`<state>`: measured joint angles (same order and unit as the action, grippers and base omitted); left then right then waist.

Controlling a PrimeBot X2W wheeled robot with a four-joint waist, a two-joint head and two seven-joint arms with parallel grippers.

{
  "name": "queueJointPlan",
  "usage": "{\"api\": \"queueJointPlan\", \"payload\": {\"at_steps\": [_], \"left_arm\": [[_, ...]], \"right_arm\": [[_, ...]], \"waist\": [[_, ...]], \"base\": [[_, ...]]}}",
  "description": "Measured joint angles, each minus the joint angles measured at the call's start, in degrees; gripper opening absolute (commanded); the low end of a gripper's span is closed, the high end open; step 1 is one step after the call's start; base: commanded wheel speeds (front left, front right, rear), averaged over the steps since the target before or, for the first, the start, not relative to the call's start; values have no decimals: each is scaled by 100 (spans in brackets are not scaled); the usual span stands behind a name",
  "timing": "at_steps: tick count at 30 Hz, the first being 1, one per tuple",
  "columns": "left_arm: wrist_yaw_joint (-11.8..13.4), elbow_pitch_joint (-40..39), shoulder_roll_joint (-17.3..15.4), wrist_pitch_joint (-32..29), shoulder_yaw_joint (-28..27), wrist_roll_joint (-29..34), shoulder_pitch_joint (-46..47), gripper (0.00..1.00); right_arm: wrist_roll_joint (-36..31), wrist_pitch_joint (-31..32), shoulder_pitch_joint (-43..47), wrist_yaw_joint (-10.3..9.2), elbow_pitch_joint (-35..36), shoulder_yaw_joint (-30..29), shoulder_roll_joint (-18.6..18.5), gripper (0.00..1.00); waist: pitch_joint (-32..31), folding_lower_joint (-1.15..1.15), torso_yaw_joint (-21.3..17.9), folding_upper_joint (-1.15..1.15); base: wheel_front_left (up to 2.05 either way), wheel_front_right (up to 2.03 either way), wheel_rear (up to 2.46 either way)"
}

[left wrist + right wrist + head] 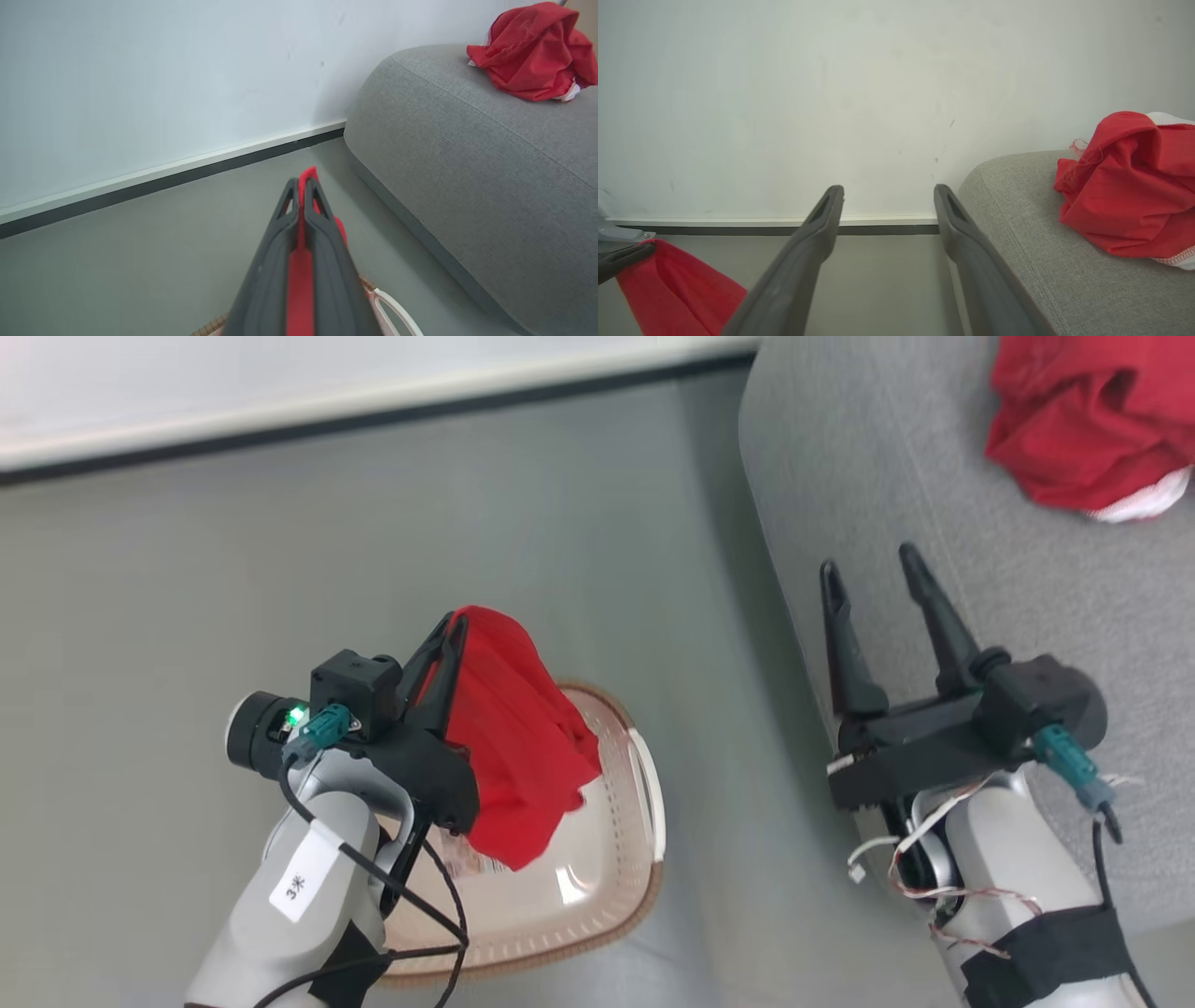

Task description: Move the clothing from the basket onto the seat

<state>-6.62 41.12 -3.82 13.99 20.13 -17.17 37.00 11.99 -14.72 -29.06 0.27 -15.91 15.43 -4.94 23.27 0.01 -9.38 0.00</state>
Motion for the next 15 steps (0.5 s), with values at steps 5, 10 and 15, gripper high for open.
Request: {"api": "queueJointPlan", "payload": {"at_steps": [5, 10, 15], "left_arm": [[-2, -281, 4, 30, -7, -51, -96, 0], [-45, -456, -3, 30, -2, -94, -131, 0], [-46, -556, -23, 30, 4, -146, -233, 0]], "right_arm": [[2, 0, 135, 76, -188, 63, 22, 100], [11, 0, 297, 152, -419, 134, 31, 100], [18, 1, 443, 238, -602, 211, 44, 100]], "waist": [[-431, 0, 84, 0], [-865, 0, 160, 0], [-1297, 1, 231, 0]], "base": [[0, 0, 0], [0, 0, 0], [0, 0, 0]]}}
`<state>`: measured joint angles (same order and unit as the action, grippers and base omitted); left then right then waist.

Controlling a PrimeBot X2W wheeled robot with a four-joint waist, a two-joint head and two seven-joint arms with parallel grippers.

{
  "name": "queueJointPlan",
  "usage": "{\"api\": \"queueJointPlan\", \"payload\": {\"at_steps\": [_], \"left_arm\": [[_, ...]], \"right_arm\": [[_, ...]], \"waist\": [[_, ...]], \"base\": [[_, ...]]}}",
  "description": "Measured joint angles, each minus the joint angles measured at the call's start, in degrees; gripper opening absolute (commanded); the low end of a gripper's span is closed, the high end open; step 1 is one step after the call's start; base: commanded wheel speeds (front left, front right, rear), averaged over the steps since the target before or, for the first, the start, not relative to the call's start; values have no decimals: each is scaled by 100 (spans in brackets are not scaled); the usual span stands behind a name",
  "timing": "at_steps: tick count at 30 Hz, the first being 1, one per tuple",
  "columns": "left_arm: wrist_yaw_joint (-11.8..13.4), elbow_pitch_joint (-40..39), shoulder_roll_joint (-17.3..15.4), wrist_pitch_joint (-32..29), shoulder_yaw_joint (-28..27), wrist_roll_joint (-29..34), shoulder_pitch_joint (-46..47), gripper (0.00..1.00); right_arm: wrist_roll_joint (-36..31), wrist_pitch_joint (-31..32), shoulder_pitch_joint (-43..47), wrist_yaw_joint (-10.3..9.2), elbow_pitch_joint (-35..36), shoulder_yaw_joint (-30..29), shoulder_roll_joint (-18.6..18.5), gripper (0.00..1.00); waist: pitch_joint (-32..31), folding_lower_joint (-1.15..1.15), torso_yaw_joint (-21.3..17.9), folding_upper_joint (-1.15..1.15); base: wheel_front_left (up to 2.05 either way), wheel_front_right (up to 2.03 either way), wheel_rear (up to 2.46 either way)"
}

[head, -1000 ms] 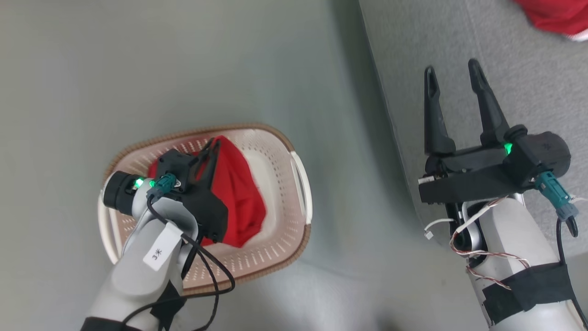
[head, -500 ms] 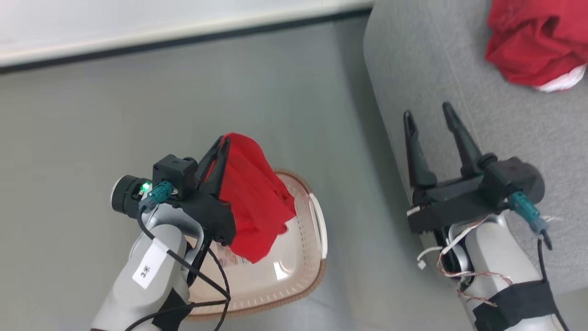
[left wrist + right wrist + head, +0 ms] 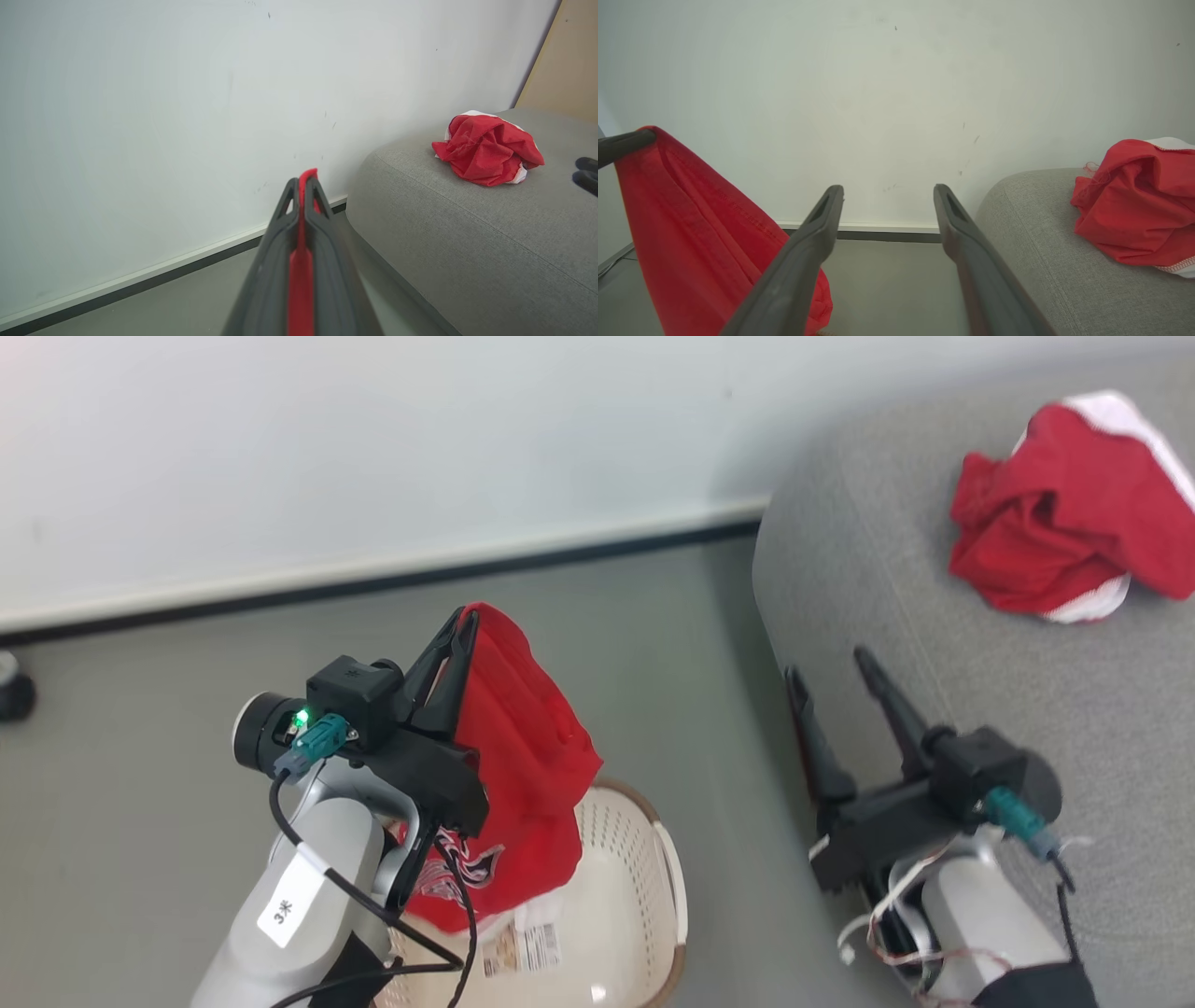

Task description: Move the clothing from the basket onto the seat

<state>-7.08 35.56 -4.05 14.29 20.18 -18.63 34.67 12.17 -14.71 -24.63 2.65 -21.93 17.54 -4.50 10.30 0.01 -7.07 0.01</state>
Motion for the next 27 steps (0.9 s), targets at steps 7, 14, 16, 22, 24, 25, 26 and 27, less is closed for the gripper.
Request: {"api": "queueJointPlan", "payload": {"at_steps": [7, 14, 16, 22, 24, 25, 26, 27], "left_arm": [[-1, -137, -31, 1, -1, -209, -4, 0], [-5, -439, -4, -90, 70, -294, -110, 0], [-5, -536, -4, -137, 71, -307, -131, 0], [-5, -768, 9, -328, 112, -321, -130, 0], [-4, -859, 10, -372, 122, -321, -129, 0], [-1, -898, 14, -413, 140, -320, -129, 0], [-1, -924, 20, -425, 171, -320, -126, 0], [-1, -957, 26, -475, 212, -320, -119, 0]], "right_arm": [[0, 0, 194, 174, -330, 276, 10, 100], [3, 0, 196, 342, -502, 621, 26, 100], [20, 0, 169, 377, -606, 784, 42, 100], [200, 1, 44, 443, -1001, 1380, 69, 100], [200, 0, -38, 444, -1126, 1578, 79, 100], [201, 0, -80, 446, -1201, 1674, 81, 100], [202, 0, -105, 447, -1250, 1775, 78, 100], [221, 1, -141, 447, -1310, 1920, 70, 100]], "waist": [[-602, 0, 91, -1], [-1125, 0, 186, 0], [-1229, 0, 218, 0], [-1398, -1, 351, -1], [-1415, -1, 374, 0], [-1419, -1, 383, 0], [-1422, -1, 393, 0], [-1425, -1, 406, -1]], "base": [[0, 0, 0], [0, 0, 0], [0, 0, 0], [0, 0, 0], [0, 0, 0], [0, 0, 0], [0, 0, 0], [0, 0, 0]]}}
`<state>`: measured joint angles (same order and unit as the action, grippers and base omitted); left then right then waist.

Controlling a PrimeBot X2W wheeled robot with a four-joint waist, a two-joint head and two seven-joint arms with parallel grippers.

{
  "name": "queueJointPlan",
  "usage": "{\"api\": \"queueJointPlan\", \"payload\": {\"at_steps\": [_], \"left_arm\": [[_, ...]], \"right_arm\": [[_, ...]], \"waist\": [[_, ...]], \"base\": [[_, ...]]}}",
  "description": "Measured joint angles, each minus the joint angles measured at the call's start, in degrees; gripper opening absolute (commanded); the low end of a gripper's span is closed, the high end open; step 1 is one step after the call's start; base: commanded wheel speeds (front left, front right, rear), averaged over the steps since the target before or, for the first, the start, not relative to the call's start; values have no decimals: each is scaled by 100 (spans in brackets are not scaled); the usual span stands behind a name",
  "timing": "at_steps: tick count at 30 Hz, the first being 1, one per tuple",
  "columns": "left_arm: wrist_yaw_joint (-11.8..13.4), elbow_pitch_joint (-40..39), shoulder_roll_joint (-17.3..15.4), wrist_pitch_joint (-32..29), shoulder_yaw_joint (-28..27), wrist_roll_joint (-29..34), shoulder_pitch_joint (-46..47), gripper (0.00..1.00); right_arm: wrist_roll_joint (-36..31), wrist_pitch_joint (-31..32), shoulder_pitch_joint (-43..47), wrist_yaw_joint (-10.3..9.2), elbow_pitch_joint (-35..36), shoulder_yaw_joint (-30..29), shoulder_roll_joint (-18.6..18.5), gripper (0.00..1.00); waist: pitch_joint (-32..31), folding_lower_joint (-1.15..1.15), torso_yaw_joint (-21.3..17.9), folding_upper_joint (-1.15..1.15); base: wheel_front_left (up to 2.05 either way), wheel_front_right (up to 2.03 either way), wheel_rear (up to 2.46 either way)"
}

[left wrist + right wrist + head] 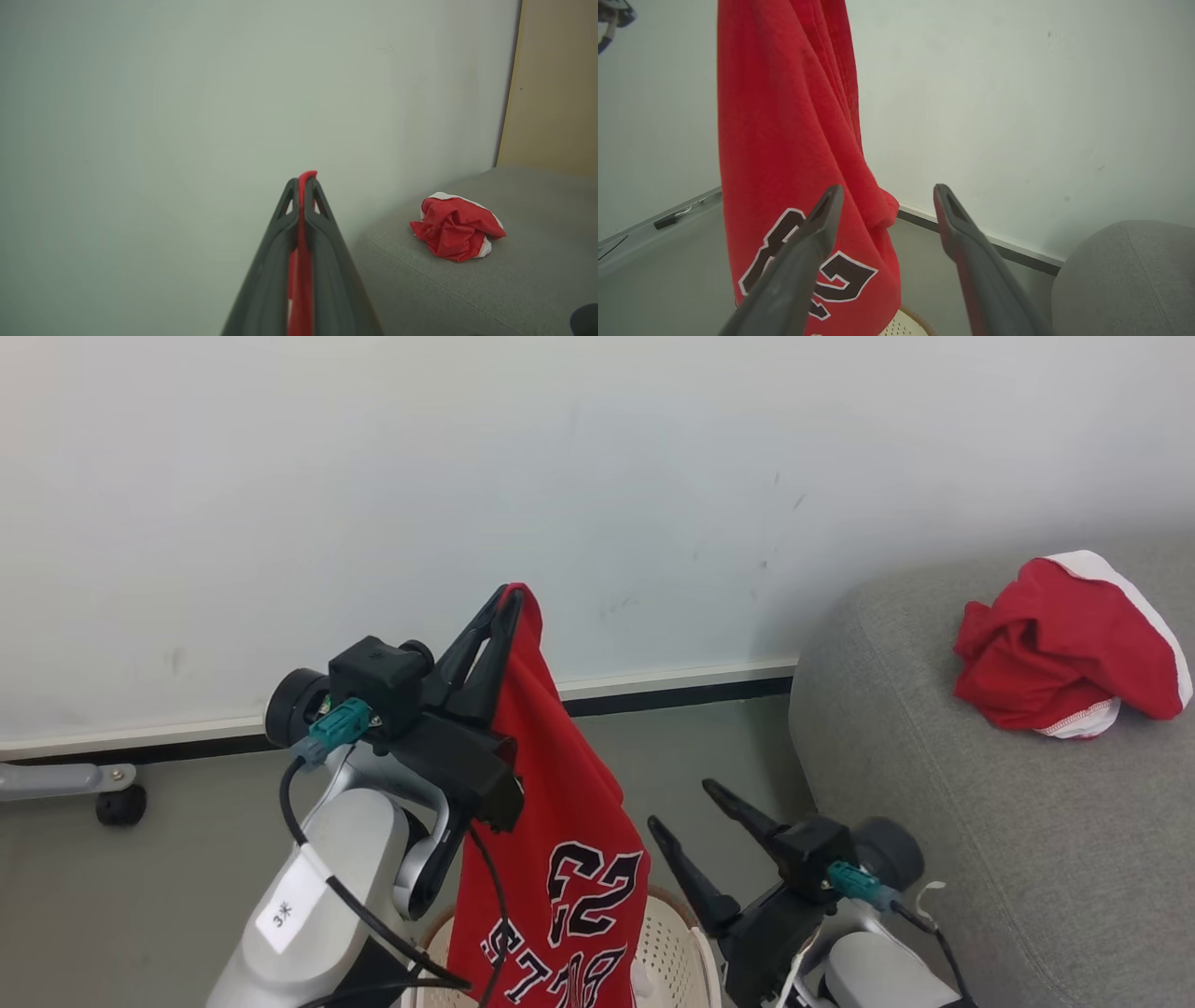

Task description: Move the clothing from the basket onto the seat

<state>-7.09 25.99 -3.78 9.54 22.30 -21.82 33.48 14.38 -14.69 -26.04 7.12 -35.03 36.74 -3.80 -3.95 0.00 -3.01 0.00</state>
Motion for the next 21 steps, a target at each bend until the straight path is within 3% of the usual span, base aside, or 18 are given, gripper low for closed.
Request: {"api": "queueJointPlan", "payload": {"at_steps": [5, 21], "left_arm": [[0, -154, 47, -156, 134, 0, 25, 0], [5, -647, 76, -527, 446, -32, 77, 0]], "right_arm": [[169, -1, -326, 0, -170, 672, 11, 100], [804, -1, -1069, 2, -860, 1944, 16, 100]], "waist": [[1, 0, 97, 0], [89, 0, 377, 0]], "base": [[0, 0, 0], [0, 0, 0]]}}
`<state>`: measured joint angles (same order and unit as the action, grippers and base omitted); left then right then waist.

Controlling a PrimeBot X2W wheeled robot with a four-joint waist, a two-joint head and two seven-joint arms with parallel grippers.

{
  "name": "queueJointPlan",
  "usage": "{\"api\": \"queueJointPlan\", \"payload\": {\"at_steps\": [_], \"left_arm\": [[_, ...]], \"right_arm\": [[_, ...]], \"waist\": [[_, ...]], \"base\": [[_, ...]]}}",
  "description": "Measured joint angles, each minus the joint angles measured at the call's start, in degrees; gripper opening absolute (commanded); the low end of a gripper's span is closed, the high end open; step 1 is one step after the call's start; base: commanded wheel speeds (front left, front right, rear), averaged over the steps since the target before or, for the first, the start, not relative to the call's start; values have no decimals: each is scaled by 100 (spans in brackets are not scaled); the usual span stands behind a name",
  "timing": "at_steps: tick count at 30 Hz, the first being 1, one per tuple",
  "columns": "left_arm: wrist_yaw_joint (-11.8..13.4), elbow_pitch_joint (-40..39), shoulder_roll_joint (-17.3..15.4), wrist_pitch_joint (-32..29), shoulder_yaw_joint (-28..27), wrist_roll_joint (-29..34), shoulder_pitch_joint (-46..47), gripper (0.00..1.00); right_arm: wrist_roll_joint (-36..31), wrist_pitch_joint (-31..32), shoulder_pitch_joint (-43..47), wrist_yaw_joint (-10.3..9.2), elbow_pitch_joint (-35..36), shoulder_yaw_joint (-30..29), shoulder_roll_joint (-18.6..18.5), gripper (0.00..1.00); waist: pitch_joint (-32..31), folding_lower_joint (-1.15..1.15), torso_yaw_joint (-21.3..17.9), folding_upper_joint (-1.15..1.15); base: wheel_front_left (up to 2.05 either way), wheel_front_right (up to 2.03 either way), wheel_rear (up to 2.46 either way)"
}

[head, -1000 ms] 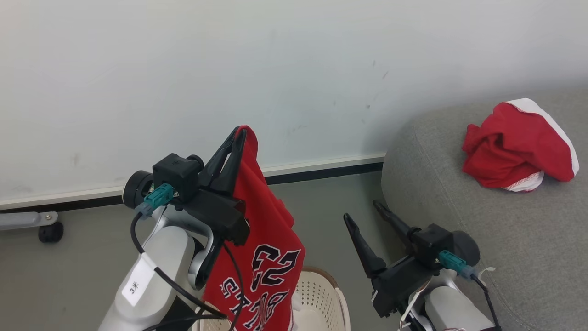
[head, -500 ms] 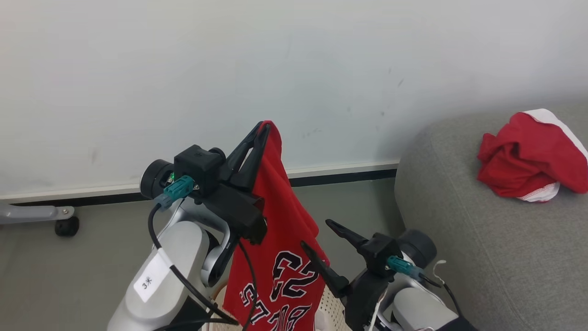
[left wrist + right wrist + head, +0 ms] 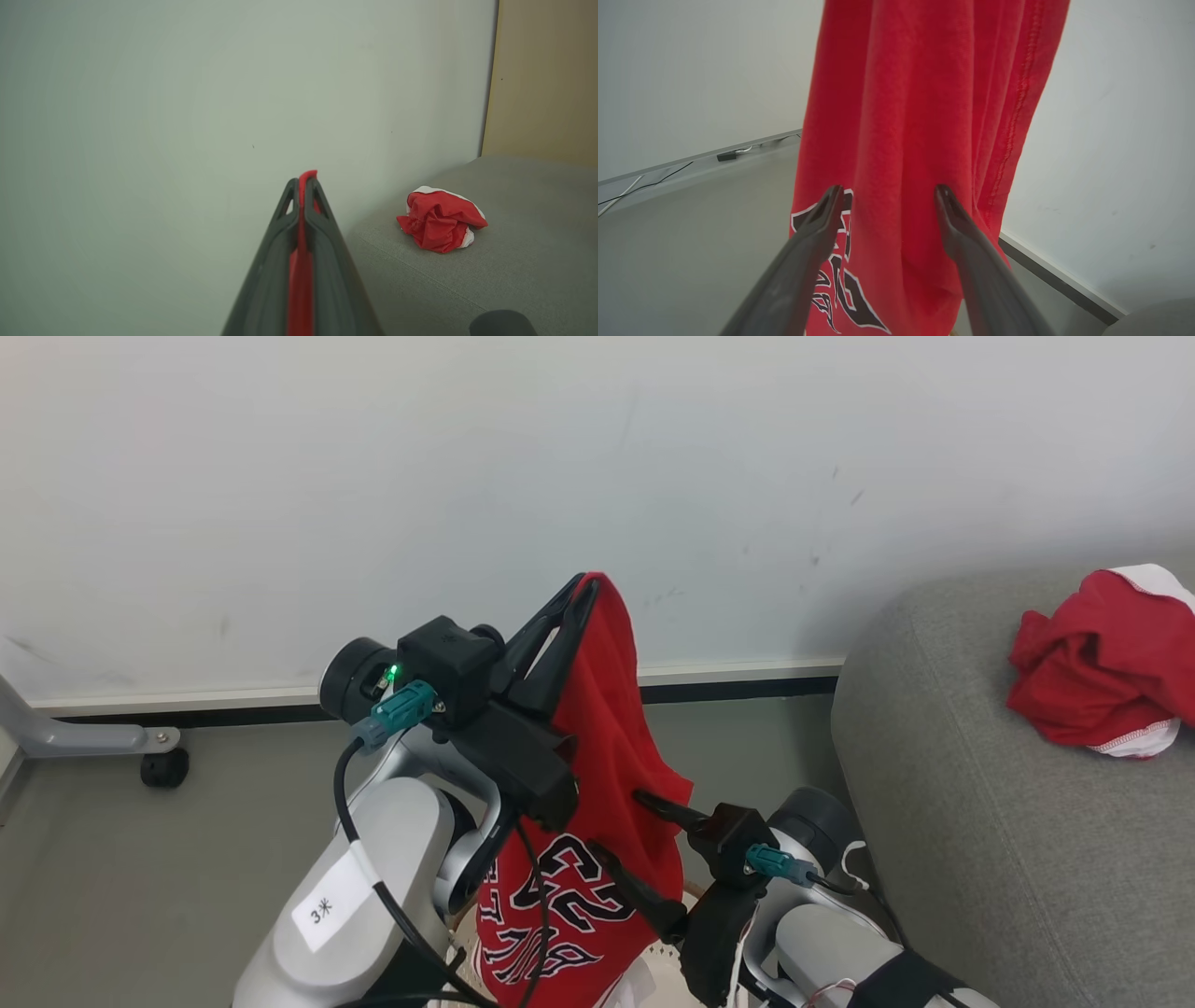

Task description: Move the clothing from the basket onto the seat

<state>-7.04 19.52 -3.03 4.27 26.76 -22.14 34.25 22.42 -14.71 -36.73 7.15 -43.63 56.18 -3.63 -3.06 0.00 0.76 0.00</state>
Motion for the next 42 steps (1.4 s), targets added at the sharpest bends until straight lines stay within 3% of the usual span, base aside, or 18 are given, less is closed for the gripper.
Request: {"api": "queueJointPlan", "payload": {"at_steps": [3, 6, 8, 9, 10, 23, 24, 25, 26, 28, 35, 42], "left_arm": [[4, -133, 4, -48, 30, -34, 62, 0], [7, -203, 21, -93, 74, -135, 65, 0], [51, -241, 29, -119, 104, -159, 65, 0], [51, -264, 32, -123, 112, -162, 65, 0], [56, -292, 32, -132, 119, -172, 65, 0], [257, -342, -107, -218, -130, -264, -185, 1], [261, -327, -147, -216, -181, -296, -244, 25], [307, -318, -193, -216, -216, -309, -308, 41], [309, -293, -233, -215, -240, -311, -363, 73], [361, -255, -288, -214, -304, -343, -492, 100], [411, -157, -438, -152, -433, -402, -924, 100], [414, -164, -513, 48, -470, -509, -1293, 100]], "right_arm": [[176, 0, -105, 0, -85, 198, 1, 100], [381, 0, -194, 0, -105, 382, 1, 46], [482, 0, -259, 0, -113, 499, 1, 37], [559, 0, -297, 0, -112, 531, 1, 23], [639, 0, -332, 0, -118, 567, 1, 3], [1265, 1, -525, 0, -127, 679, 5, 0], [1322, 1, -540, 0, -127, 650, 5, 0], [1352, 1, -566, 0, -136, 611, 5, 0], [1357, 1, -615, 0, -156, 564, 5, 0], [1396, 1, -711, 0, -189, 474, 8, 0], [1440, 1, -912, 0, -264, 111, -36, 0], [1425, 1, -1102, 0, -120, -218, -420, 0]], "waist": [[20, 0, 23, 0], [40, 0, 44, 0], [54, 0, 57, 0], [62, 0, 62, 0], [70, 0, 67, 0], [151, 0, -83, 0], [156, 0, -115, 0], [160, 0, -149, 0], [165, 0, -186, 0], [175, 0, -264, 0], [207, 0, -608, 0], [236, 0, -1027, 0]], "base": [[0, 0, 0], [0, 0, 0], [0, 0, 0], [0, 0, 0], [0, 0, 0], [0, 0, 0], [0, 0, 0], [0, 0, 0], [0, 0, 0], [0, 0, 0], [0, 0, 0], [0, 0, 0]]}}
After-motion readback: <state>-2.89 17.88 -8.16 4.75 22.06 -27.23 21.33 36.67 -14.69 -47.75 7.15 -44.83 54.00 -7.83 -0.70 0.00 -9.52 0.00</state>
